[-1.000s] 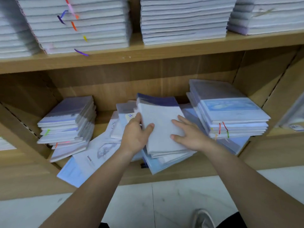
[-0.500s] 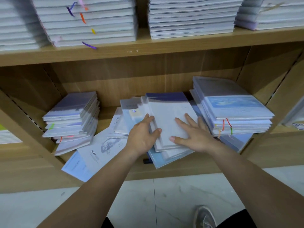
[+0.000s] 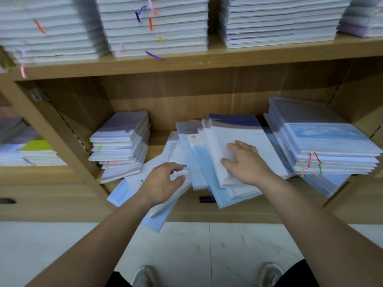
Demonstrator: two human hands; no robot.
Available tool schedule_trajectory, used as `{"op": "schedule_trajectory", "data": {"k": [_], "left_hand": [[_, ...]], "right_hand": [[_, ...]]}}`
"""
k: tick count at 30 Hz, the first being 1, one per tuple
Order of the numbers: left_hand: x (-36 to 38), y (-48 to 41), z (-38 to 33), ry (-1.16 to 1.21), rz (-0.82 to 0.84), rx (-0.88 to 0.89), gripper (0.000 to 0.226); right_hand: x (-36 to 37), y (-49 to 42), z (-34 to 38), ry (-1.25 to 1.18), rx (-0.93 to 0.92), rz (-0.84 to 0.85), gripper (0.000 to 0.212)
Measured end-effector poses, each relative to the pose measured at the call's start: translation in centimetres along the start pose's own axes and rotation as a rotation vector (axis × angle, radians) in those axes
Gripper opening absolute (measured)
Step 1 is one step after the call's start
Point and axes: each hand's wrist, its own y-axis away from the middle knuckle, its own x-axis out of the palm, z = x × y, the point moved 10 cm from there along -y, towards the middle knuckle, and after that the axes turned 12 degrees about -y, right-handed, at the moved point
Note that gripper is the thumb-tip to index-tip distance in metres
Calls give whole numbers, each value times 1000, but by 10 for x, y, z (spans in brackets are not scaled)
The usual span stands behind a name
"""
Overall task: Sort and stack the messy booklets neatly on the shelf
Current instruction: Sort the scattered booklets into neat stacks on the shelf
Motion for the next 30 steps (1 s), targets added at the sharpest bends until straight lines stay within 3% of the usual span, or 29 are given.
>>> {"op": "schedule_trajectory", "data": {"k": [6,11,16,20,27,30], "left_hand": [[-9,31,70,-55,44,-137,34],[-8,63,128,-101,63,-258,41],[3,78,165,-137,125,-340,58],[11,80,177,-167,138,-342,63],[12,67,209,-172,85,-372,69],[16,56,219,-66,117,-376,43]], "right_hand": [[-4,0,50,-37,-156,-186,53],[31,11,116,-58,-363,-179,41],[112,14,147,-59,-390,62,37],[185,5,128,165,-298,333,51],[217,-18,114,302,-342,371,65],[231,-23,107,320,-311,428,79]]}}
